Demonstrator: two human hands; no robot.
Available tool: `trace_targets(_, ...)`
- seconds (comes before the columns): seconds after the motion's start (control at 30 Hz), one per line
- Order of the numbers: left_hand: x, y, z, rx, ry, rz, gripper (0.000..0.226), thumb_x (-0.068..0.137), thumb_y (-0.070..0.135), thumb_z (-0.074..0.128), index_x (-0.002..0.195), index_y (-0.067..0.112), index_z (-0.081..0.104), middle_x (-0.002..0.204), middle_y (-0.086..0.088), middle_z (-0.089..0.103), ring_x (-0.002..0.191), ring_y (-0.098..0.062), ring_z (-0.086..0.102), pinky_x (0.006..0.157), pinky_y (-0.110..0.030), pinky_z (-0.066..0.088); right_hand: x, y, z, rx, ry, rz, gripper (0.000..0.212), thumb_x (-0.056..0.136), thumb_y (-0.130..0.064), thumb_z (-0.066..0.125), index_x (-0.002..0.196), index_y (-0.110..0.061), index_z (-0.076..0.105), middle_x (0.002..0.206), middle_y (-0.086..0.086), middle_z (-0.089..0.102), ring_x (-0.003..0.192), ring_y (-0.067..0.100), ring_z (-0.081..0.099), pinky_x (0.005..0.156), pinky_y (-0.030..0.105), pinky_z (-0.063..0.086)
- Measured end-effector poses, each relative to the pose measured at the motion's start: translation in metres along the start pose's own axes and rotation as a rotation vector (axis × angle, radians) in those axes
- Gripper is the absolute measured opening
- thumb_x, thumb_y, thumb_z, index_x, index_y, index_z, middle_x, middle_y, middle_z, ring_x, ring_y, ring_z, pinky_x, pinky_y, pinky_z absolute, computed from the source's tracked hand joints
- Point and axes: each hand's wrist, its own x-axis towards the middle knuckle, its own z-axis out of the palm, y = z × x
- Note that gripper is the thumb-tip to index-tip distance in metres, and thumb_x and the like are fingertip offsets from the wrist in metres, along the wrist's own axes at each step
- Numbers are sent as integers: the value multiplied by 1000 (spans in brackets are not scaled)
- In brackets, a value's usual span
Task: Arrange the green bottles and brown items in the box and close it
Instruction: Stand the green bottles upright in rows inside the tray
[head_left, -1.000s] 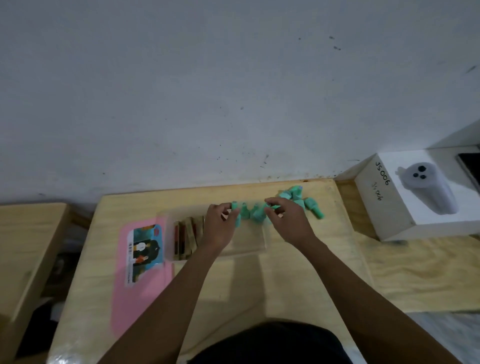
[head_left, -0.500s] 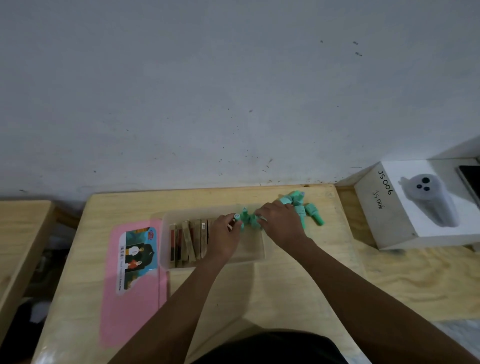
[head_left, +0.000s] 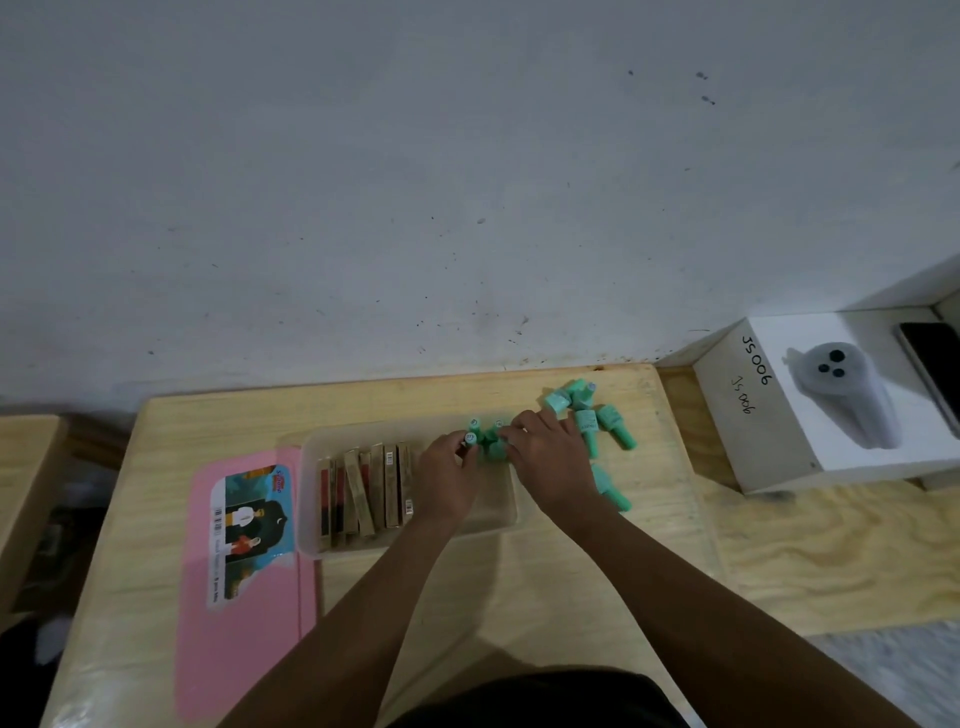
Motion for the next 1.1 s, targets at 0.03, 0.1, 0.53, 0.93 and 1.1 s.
trace_targets(0.03,0,-2,1,6,8,-5,21,91,16,58,108,12,69,96,-4,69,78,-21,61,66,-26,40,-1,-1,1,-7,-1,3,21,72,-22,80,92,-26,75,88,-5,67,83,20,62,69,35,49)
trace_targets(0.1,0,-6,2,15,24,-11,21,91,18,59,109,13,70,96,-4,71,80,-23,64,65,-25,40,-3,-1,4,-13,-5,15,22,72,-21,80,93,-26,74,90,-5,68,84,20,62,69,34,48)
trace_targets(0.53,-3,-2,9,-18,36,-19,25,90,15,60,113,13,68,100,-7,73,86,-24,67,69,-27,46,-4,0,8,75,54,70,22,71,-22,80,92,-26,76,92,-7,65,85,20,61,65,34,47)
trace_targets(0.93,-2,0,11,-33,32,-24,21,89,19,62,109,12,63,96,-7,69,74,-21,60,64,-27,42,-23,10,1,444,-10,293,27,89,-26,64,116,-21,70,110,-2,65,103,19,58,78,33,51)
trace_targets(1.1,-7,4,9,-31,74,8,27,85,24,68,108,13,57,86,-3,65,74,-26,63,62,-28,42,-44,32,-7,500,2,451,27,92,-24,62,119,-24,68,118,-4,61,109,12,55,79,28,50)
